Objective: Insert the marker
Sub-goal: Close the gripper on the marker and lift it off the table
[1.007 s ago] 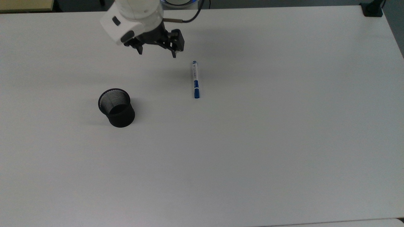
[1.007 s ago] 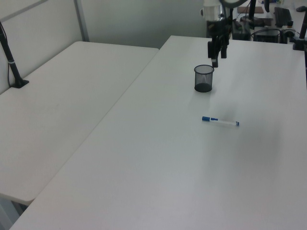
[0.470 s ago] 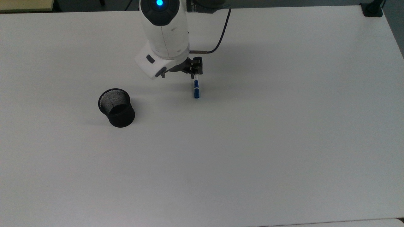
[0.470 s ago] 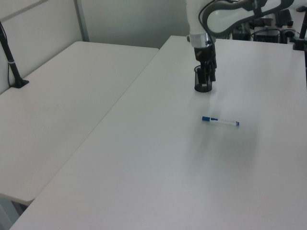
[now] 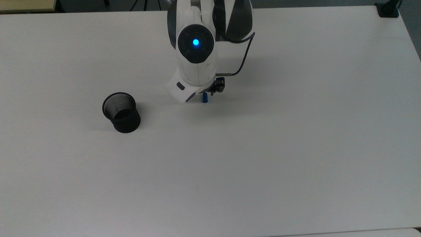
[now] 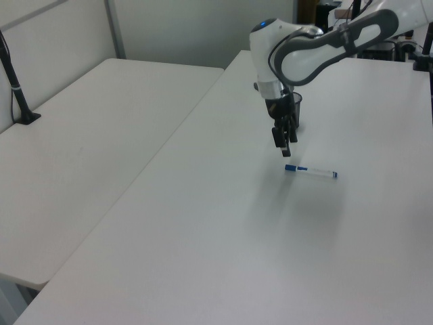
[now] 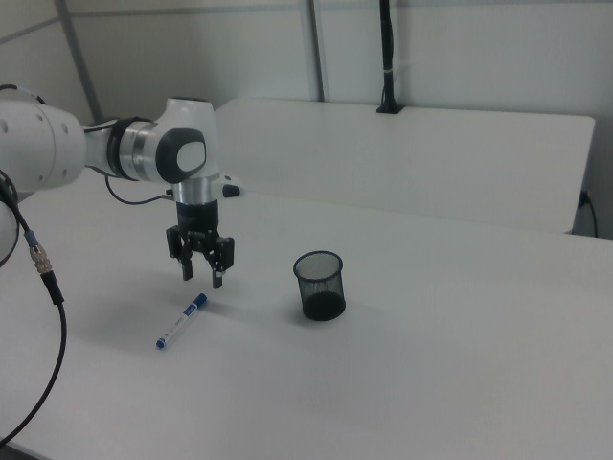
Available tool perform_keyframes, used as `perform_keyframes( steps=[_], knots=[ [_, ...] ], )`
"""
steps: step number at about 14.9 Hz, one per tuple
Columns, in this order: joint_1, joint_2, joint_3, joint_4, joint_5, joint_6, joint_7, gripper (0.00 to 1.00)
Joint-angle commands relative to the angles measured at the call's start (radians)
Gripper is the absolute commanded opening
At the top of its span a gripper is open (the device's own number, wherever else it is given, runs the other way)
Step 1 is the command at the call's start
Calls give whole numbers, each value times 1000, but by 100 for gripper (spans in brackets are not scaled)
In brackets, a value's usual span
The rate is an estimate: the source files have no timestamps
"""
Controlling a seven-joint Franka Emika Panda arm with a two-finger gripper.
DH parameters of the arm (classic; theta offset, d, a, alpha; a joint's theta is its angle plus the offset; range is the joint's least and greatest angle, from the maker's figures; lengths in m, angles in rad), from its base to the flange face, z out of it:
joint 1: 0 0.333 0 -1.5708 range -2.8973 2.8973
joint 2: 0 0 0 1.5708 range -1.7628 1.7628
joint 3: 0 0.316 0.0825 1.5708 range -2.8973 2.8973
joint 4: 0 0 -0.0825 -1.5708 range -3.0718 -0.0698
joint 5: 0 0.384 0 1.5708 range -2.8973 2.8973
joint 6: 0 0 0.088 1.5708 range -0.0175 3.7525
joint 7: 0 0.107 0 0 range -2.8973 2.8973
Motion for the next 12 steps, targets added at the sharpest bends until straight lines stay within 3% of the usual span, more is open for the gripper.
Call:
perform_keyframes(
  steps=[1,5,8,10,12],
  knots=[
    [44,41,-12,2,-27,33,10,65],
    [58,52,-12,0,-35,35,10,56],
    [59,53,-12,0,-41,41,10,45],
    [58,62,-12,-1,-46,41,9,31],
    [59,68,-12,-3,-49,41,9,26]
  ],
)
